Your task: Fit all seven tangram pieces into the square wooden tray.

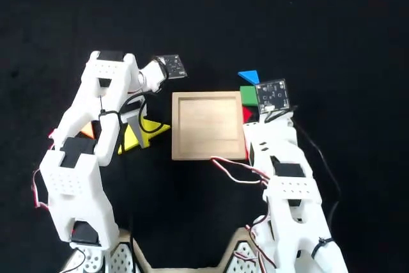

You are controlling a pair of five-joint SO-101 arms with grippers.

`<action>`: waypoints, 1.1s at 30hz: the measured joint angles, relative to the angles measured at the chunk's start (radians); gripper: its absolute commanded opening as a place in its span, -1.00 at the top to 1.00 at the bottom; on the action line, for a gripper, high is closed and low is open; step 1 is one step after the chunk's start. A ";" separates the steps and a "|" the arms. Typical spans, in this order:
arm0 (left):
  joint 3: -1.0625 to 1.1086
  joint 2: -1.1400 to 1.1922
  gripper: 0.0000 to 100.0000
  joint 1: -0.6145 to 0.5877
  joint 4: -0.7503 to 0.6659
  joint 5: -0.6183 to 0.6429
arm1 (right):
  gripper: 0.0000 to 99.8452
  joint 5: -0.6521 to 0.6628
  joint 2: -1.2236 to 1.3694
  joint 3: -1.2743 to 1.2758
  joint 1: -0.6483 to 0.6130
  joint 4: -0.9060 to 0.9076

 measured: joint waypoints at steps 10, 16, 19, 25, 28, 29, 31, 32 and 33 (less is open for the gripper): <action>-0.061 0.141 0.09 -0.005 -0.021 -0.006 | 0.82 0.000 0.000 0.000 0.000 0.000; -0.216 0.230 0.10 -0.005 0.112 -0.006 | 0.82 0.000 0.000 0.000 0.000 0.000; -0.276 0.267 0.10 -0.005 0.158 -0.006 | 0.82 0.000 0.000 0.000 0.000 0.000; -0.328 0.307 0.25 -0.005 0.180 -0.006 | 0.82 0.000 0.000 0.000 0.000 0.000; -0.330 0.310 0.24 -0.005 0.181 -0.023 | 0.82 0.000 0.000 0.000 0.000 0.000; -0.330 0.310 0.24 -0.005 0.181 -0.034 | 0.82 0.000 0.000 0.000 0.000 0.000; -0.331 0.310 0.25 -0.005 0.181 -0.043 | 0.82 0.000 0.000 0.000 0.000 0.000; -0.331 0.310 0.25 -0.005 0.181 -0.043 | 0.82 0.000 0.000 0.000 0.000 0.000; -0.331 0.310 0.25 -0.005 0.181 -0.046 | 0.82 0.000 0.000 0.000 0.000 0.000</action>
